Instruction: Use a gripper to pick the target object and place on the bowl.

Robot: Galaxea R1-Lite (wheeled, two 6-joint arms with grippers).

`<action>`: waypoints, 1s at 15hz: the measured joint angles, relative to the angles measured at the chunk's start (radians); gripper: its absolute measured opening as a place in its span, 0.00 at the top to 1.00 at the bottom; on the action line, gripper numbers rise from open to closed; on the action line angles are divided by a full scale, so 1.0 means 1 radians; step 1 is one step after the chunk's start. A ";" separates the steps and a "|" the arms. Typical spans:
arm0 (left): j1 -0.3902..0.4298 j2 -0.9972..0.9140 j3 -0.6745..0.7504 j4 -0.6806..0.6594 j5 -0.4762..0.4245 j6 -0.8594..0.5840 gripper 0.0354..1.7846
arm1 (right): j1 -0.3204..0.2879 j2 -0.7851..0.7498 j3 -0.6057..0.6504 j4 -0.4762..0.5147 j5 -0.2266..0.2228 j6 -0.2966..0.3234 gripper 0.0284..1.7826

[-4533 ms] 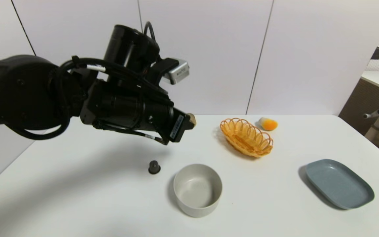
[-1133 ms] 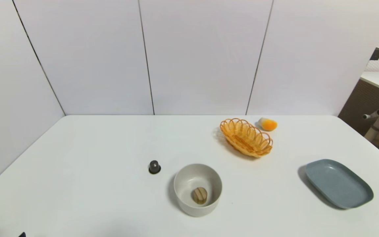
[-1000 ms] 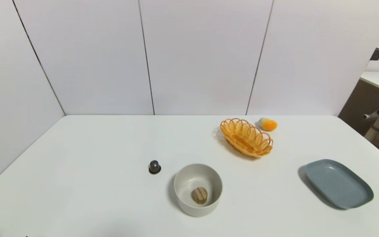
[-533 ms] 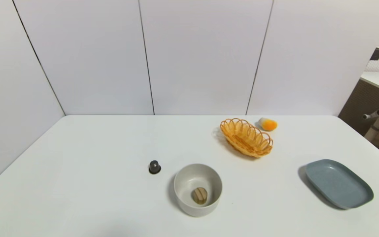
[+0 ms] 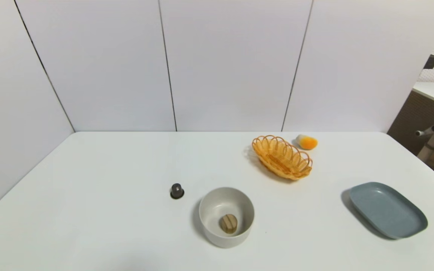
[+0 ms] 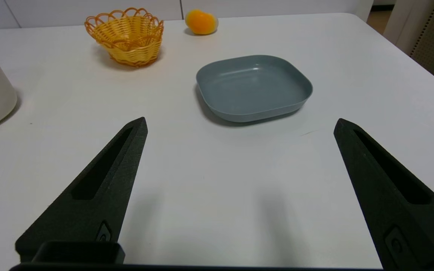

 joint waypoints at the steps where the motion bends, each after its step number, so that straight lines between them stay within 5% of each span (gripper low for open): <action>1: 0.000 -0.005 0.000 0.000 0.000 0.000 0.06 | 0.000 0.000 0.000 0.000 0.000 0.000 0.04; 15: 0.000 -0.012 0.000 0.000 0.000 0.000 0.06 | 0.000 0.000 0.000 0.000 0.000 -0.001 0.04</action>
